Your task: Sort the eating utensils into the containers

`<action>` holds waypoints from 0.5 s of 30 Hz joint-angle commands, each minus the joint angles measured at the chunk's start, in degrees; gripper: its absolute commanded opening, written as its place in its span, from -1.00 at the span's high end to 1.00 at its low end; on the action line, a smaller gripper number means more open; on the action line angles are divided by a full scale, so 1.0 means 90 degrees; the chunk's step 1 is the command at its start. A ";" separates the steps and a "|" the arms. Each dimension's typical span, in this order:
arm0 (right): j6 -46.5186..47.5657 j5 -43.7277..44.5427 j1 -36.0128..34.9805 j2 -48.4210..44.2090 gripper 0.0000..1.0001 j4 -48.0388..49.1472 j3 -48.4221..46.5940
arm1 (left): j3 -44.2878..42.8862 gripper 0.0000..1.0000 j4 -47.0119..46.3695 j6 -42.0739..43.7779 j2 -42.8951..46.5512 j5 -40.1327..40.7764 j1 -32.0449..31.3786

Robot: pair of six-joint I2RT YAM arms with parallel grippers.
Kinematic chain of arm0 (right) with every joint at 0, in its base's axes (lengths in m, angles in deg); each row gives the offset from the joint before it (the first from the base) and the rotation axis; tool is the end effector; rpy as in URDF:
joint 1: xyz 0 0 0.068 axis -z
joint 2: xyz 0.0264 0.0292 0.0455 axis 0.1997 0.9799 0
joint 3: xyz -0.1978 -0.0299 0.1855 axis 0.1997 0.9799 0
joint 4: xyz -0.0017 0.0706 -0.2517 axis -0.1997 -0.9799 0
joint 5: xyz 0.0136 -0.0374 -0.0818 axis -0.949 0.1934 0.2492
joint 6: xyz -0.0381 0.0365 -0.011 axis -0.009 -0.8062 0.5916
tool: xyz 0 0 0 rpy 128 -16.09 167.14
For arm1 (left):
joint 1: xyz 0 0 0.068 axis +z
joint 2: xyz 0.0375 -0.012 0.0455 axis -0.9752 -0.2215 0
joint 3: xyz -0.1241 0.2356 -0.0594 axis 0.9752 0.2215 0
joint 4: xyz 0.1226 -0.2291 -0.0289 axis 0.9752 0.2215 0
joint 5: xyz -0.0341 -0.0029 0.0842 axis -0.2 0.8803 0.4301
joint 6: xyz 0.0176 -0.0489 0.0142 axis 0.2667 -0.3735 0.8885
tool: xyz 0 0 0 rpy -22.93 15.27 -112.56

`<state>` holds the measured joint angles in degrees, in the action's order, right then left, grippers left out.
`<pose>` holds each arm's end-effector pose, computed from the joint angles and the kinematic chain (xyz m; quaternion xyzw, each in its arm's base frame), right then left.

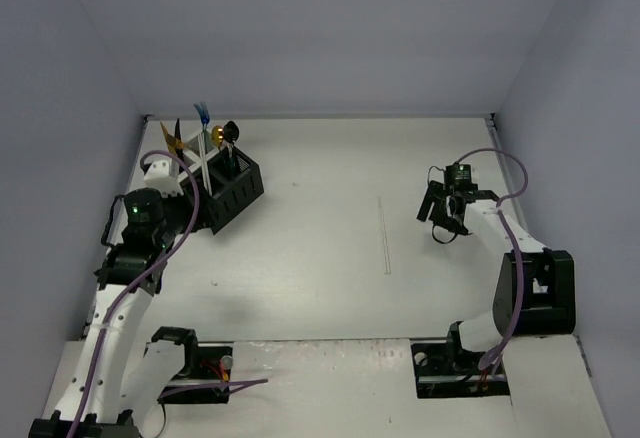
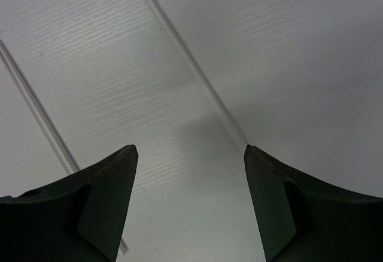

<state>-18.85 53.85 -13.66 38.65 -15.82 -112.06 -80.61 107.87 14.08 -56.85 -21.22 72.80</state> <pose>0.3008 0.0103 0.2088 0.1567 0.9165 0.0617 0.3628 0.1722 -0.0201 0.3344 -0.0590 0.8130 -0.2001 0.5435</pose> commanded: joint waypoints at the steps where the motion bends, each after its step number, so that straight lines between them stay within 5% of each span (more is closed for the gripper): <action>1: 0.0384 -0.0076 0.0138 0.0457 -0.36 0.0264 -0.0440 | 0.0120 -0.41 -0.0143 -0.0146 0.0106 -0.0391 -0.0038; 10: 0.0783 -0.0108 0.0394 0.1406 -0.26 0.0369 -0.0652 | 0.0296 -0.41 -0.0136 -0.0112 0.0206 -0.0442 -0.0038; 15: 0.0854 -0.0502 0.0396 0.1617 0.12 0.0414 -0.0606 | 0.0283 -0.41 -0.0116 -0.0079 0.0165 -0.0399 -0.0038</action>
<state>-12.50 52.39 -10.44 52.19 -12.59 -116.37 -76.83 109.10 13.30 -55.32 -24.32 72.71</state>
